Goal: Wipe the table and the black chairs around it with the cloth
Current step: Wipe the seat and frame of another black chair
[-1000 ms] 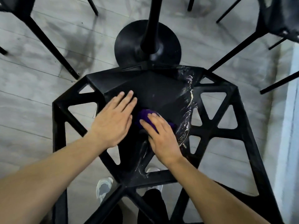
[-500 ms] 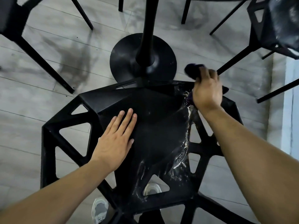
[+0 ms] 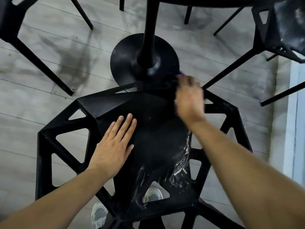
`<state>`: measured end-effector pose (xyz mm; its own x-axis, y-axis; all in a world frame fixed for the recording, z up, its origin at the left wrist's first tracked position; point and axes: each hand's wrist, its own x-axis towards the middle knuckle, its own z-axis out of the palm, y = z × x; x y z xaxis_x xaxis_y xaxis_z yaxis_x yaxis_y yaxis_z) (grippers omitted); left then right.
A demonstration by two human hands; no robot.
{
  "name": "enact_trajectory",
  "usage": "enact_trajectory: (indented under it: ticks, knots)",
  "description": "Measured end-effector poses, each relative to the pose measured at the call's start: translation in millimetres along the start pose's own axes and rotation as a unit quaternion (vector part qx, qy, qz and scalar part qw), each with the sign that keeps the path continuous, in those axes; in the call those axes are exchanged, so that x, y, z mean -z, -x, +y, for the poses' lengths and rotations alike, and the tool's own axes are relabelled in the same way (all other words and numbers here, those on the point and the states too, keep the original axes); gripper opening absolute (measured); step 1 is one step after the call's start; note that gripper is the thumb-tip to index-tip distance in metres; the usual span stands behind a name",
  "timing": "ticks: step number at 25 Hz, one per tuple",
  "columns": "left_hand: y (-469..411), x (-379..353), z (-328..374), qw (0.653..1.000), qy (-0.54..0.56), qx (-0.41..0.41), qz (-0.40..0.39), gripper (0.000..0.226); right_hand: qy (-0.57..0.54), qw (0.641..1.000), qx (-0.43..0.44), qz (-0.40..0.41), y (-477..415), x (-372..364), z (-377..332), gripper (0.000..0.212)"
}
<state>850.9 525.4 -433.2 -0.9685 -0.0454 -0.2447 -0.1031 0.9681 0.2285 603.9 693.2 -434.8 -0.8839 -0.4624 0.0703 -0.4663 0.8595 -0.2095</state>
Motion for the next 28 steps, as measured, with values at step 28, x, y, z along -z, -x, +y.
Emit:
enact_trajectory:
  ticks: [28]
  knots:
    - [-2,-6,-1,1.000,0.023,-0.012,-0.011,0.133,-0.042,0.993,-0.085,0.064,80,-1,-30,0.060]
